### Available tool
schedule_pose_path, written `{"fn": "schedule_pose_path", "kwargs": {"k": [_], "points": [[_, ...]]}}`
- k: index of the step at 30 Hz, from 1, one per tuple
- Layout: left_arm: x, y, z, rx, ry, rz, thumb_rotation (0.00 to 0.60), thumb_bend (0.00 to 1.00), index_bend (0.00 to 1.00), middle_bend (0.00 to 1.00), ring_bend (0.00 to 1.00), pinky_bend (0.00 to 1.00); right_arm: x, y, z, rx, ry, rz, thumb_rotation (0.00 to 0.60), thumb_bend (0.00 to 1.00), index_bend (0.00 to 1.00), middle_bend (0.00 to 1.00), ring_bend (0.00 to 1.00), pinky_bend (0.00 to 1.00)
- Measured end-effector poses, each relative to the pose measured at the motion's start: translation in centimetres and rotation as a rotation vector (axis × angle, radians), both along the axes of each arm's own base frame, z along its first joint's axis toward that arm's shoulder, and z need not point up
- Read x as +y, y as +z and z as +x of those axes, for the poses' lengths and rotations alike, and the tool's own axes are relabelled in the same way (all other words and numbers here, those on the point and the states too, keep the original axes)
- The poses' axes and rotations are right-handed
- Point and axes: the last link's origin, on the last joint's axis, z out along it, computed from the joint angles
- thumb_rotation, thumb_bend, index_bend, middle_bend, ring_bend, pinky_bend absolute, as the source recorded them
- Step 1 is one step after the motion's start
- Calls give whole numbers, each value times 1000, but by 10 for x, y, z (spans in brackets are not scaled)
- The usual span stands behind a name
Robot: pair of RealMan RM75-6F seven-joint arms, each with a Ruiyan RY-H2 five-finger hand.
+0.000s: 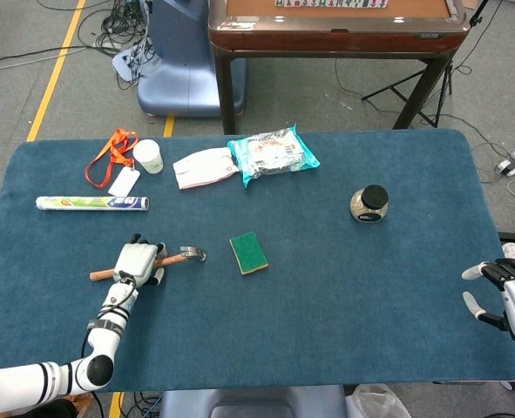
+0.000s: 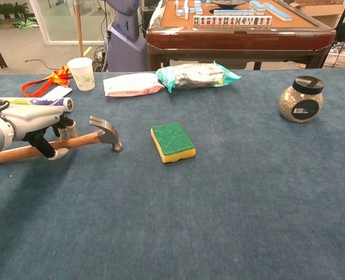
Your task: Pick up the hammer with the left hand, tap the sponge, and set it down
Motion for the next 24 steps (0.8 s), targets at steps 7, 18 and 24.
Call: {"fn": "schedule_pose_path", "kwargs": {"k": [7, 18, 24], "points": [[-1, -1, 0, 4, -3, -5, 570, 462, 405, 444, 282, 68, 0, 0, 0, -2, 2, 4, 600, 323, 457, 451, 393, 259], [-2, -4, 0, 14, -13, -8, 600, 493, 480, 518, 339, 68, 1, 1, 0, -6, 2, 3, 600, 323, 457, 451, 393, 259], [-2, -4, -1, 15, -20, 0, 600, 523, 515, 549, 369, 68, 0, 1, 0, -7, 1, 5, 600, 323, 457, 451, 393, 259]]}}
